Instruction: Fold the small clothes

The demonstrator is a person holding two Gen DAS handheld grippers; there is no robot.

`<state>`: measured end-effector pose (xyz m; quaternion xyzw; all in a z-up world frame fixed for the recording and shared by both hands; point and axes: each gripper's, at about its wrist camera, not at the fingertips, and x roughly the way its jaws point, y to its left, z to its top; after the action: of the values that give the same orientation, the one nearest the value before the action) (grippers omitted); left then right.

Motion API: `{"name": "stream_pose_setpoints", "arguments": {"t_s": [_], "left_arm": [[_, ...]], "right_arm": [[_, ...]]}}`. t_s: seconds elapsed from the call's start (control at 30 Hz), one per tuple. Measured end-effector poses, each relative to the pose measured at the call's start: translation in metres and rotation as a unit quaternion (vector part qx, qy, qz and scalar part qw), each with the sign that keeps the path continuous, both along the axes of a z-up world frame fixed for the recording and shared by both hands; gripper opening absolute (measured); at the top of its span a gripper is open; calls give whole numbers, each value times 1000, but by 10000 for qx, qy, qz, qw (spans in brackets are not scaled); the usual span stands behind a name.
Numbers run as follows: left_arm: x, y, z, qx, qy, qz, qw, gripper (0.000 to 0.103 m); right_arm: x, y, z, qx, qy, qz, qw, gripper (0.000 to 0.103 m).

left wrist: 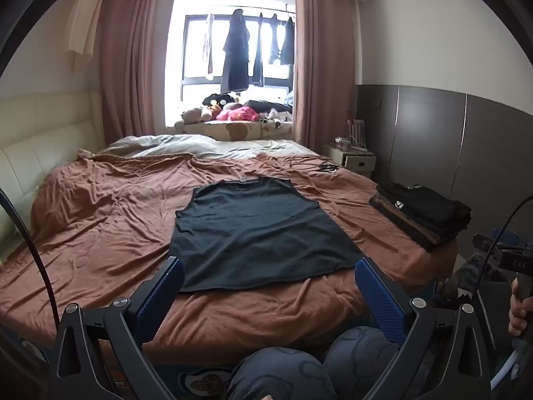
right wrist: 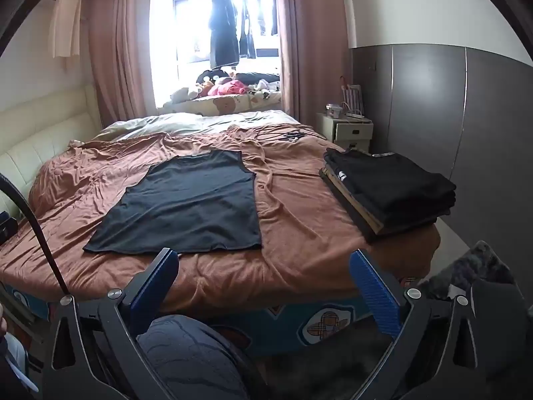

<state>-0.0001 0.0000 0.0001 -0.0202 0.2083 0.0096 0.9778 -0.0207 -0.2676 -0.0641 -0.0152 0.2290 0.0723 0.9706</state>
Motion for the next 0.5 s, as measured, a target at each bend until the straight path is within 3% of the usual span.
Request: {"name": "stream_pose_setpoints", "arguments": {"t_s": [0.17, 0.27, 0.5], "left_arm": [[-4, 4, 1, -106, -63, -36, 9999, 103], [11, 3, 5, -82, 99, -34, 9999, 103], [4, 2, 3, -102, -48, -51, 9999, 103]], "right_arm": [[2, 0, 0, -38, 4, -5, 10000, 103], [4, 5, 3, -75, 44, -40, 10000, 103], [3, 2, 0, -44, -37, -16, 10000, 103]]}}
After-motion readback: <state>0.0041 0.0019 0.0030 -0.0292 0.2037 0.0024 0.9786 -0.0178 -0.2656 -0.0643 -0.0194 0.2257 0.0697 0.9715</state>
